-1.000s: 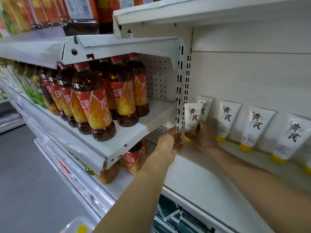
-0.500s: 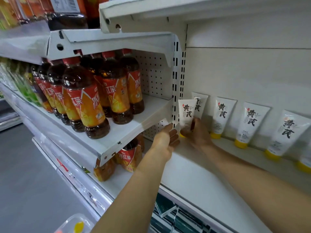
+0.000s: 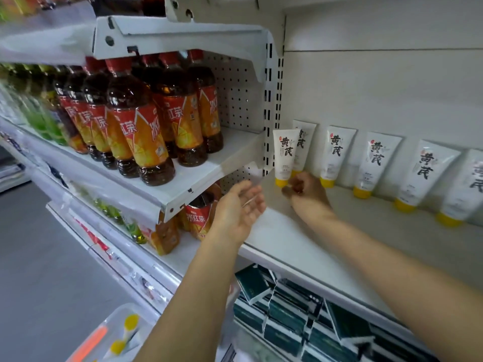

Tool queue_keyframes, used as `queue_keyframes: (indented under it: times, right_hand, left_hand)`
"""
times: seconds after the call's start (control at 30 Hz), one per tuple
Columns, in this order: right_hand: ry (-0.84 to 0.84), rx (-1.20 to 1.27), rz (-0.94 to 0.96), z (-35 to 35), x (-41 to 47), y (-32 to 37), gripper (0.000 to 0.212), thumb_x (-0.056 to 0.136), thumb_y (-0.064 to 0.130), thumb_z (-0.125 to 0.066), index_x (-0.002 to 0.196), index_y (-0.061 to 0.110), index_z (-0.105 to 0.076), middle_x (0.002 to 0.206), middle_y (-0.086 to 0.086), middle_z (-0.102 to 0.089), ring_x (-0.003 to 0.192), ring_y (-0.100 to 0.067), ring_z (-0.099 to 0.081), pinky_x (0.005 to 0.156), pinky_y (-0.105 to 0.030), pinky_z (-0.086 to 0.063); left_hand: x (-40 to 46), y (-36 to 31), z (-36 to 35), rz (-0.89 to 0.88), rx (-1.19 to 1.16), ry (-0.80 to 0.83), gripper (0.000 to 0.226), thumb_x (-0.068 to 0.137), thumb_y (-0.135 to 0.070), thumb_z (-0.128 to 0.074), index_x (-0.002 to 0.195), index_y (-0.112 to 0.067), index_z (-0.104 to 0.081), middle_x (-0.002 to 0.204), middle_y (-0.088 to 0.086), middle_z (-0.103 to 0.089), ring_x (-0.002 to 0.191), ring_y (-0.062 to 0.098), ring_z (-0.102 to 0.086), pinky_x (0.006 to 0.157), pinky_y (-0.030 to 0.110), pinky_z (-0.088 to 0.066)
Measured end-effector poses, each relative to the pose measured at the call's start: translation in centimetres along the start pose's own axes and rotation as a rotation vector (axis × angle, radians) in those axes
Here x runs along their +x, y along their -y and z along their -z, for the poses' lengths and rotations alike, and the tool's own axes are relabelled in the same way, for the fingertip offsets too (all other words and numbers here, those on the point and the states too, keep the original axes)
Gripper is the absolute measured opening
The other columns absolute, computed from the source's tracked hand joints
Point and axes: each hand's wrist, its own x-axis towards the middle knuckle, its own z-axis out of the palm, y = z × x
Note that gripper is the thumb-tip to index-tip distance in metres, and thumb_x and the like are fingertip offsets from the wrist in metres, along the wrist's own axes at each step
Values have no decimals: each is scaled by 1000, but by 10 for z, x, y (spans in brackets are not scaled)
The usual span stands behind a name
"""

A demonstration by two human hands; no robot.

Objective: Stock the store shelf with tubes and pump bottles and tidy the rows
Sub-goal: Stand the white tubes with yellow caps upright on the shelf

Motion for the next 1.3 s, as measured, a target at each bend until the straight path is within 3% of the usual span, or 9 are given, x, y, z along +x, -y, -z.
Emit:
queue_keyframes:
  times: [0.2, 0.43, 0.57, 0.73, 0.9, 1.03, 1.13, 1.23, 1.3]
  right_hand:
    - [-35, 35, 128, -8, -47, 32, 10, 87, 20, -63, 93, 23, -55, 80, 1, -62, 76, -21, -61, 75, -41, -54]
    - [178, 219, 262, -50, -136, 73, 13, 90, 11, -60, 93, 23, -55, 73, -7, -61, 69, -23, -59, 64, -32, -48]
    - [331, 231, 230, -91, -178, 69, 7, 93, 10, -56, 97, 16, -55, 76, -2, -65, 69, -17, -63, 63, -26, -51]
    - [498, 216, 116, -149, -222, 43, 8, 91, 4, -56, 97, 9, -54, 70, -22, -62, 49, -7, -54, 52, -26, -46]
    - [662, 175, -35, -204, -257, 14, 6, 91, 1, -56, 96, 5, -56, 69, -15, -62, 40, -7, -49, 42, -22, -42]
    - [809, 18, -164, -239, -277, -22, 8, 91, 11, -62, 98, 10, -58, 81, -14, -63, 53, -13, -55, 39, -17, -39]
    - [910, -100, -198, -261, -291, -53, 10, 89, 15, -65, 94, 14, -56, 82, -6, -61, 67, -18, -59, 52, -25, -46]
    - [968, -287, -221, -281, -305, -82, 18, 88, 27, -62, 100, 15, -57, 90, 1, -61, 86, -22, -62, 72, -30, -46]
    - [1002, -467, -169, -293, -314, -102, 26, 92, 31, -57, 109, 12, -55, 105, -4, -63, 99, -25, -60, 74, -29, -40]
  left_hand:
    - [-39, -8, 36, -51, 67, -8, 14, 96, -19, -54, 101, -10, -63, 87, 5, -69, 66, 15, -58, 62, 27, -51]
    - [-83, -11, 109, -64, 189, -49, 17, 97, -22, -52, 96, -9, -64, 78, 5, -66, 57, 13, -56, 56, 25, -48]
    - [-100, -10, 175, -1, 211, -190, 16, 97, -23, -51, 92, -13, -62, 79, 3, -67, 59, 14, -55, 58, 26, -49]
    - [-117, -5, 260, 59, 119, -380, 14, 96, -20, -53, 90, -15, -65, 74, 0, -70, 52, 11, -59, 56, 24, -52]
    - [-127, 10, 336, 100, 82, -559, 12, 95, -20, -54, 90, -16, -64, 75, -1, -69, 61, 13, -61, 53, 22, -52]
    - [-127, 37, 381, 144, 93, -658, 10, 94, -18, -54, 90, -16, -63, 76, 0, -66, 64, 13, -60, 60, 26, -51]
    - [-117, 66, 410, 170, 197, -730, 11, 93, -16, -55, 85, -15, -63, 77, 2, -64, 69, 16, -58, 61, 28, -50]
    - [-102, 97, 434, 156, 474, -752, 11, 89, -11, -56, 80, -11, -63, 80, 8, -57, 74, 22, -50, 65, 31, -44]
    - [-95, 118, 445, 129, 753, -714, 13, 88, -12, -58, 98, -10, -67, 90, 6, -59, 83, 22, -52, 75, 30, -42]
